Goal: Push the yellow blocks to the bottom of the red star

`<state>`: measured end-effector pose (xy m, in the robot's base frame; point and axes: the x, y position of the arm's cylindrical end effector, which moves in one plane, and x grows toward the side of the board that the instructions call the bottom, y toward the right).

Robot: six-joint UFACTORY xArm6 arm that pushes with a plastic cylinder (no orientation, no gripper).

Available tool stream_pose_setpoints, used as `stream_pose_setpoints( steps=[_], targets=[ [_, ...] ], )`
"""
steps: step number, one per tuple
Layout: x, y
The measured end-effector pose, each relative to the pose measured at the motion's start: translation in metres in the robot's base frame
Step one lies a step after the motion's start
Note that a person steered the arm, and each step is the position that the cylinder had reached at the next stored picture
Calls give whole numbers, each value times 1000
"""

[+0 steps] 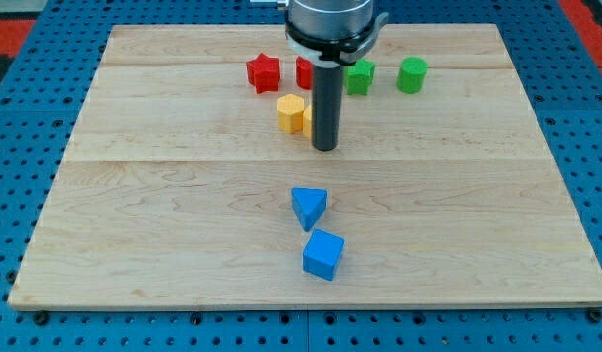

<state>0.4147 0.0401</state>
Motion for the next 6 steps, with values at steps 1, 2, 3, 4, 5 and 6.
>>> stream_pose_setpoints(
  steps=[1,2,3,4,5,6],
  targets=[
    [4,34],
    [-30,6],
    [-53,-33],
    [-49,17],
    [-33,30],
    [-11,39]
  ],
)
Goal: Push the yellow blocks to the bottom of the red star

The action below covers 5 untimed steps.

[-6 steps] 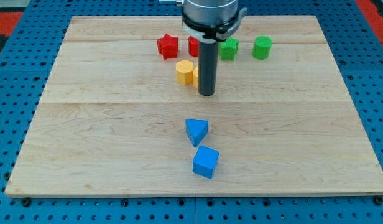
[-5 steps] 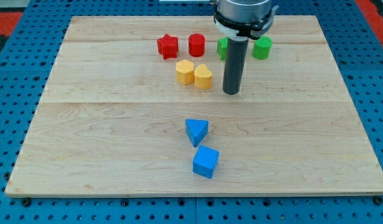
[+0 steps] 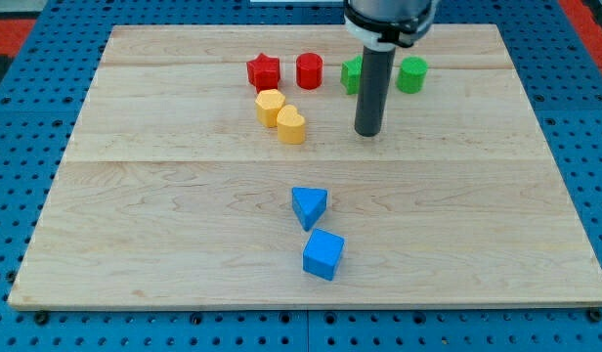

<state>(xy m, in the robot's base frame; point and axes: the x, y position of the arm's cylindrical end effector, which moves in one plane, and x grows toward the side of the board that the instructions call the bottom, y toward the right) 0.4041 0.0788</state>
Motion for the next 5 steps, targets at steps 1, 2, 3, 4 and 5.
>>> stream_pose_setpoints(
  steps=[1,2,3,4,5],
  targets=[
    [1,-66],
    [19,-59],
    [-5,-96],
    [-56,-103],
    [-86,-78]
  ],
)
